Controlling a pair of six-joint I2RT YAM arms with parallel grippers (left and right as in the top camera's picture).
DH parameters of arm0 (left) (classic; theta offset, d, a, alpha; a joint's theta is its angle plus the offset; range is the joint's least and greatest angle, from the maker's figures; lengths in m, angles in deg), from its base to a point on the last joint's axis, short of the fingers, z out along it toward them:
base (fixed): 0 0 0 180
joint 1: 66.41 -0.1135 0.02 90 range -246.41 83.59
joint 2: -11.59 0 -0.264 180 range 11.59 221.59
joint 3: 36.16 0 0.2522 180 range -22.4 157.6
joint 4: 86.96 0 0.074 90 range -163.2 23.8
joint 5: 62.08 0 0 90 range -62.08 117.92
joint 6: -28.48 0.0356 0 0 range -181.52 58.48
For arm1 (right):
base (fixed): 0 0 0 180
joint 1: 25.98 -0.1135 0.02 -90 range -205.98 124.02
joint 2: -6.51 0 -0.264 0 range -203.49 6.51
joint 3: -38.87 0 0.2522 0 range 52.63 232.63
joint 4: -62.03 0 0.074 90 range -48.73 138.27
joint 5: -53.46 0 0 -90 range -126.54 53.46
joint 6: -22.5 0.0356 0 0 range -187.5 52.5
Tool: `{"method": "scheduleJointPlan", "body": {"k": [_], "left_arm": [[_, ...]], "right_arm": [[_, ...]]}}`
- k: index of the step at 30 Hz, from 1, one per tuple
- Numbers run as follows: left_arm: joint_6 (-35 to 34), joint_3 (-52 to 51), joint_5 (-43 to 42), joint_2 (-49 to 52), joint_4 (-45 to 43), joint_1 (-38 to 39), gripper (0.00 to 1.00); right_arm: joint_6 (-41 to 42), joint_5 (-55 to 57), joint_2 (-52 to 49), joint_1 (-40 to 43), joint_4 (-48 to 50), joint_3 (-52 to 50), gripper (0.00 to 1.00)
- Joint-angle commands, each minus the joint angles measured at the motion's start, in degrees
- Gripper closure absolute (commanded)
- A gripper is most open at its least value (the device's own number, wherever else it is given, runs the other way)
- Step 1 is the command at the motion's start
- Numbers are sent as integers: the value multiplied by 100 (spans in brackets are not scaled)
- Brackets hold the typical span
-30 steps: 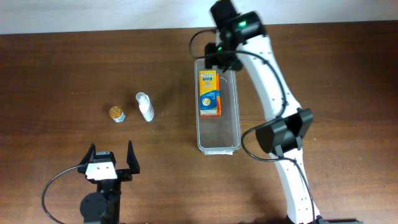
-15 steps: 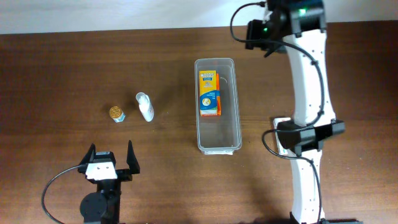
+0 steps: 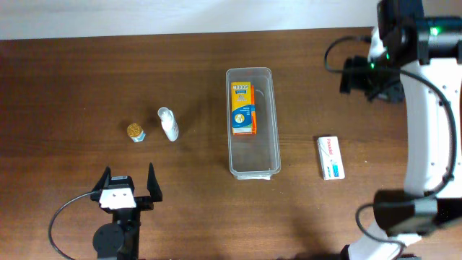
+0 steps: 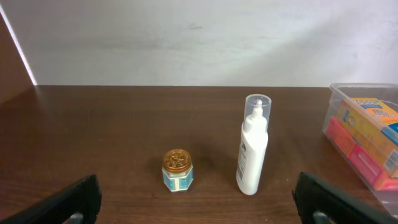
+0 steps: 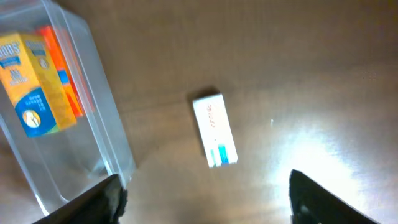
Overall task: Pack container
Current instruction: 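Move the right gripper to the white Panadol box and grasp it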
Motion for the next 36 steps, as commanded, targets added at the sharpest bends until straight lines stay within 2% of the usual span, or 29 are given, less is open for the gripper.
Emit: {"method": "scheduleJointPlan", "body": {"k": [1,6,10,16,27,36], "left_arm": [[-35,-42,-79,-33,-15,-28,1],[-35,-42,-79,-33,-15,-28,1],[-35,-42,-79,-33,-15,-28,1],[-35,-42,-79,-33,-15,-28,1],[-35,-42,-79,-33,-15,-28,1],[-35,-42,-79,-33,-15,-28,1]], "right_arm": [[-380,-166,420,-57,-37,-726,20],[-955,-264,466,-83,-35,-1961,17],[-955,-151,431,-72,59,-2940,11],[-953,-142,431,-74,1064,-4113,10],[-955,31,428,-74,3228,-5431,12],[-1427,74,424,-72,4100,-5932,12]]}}
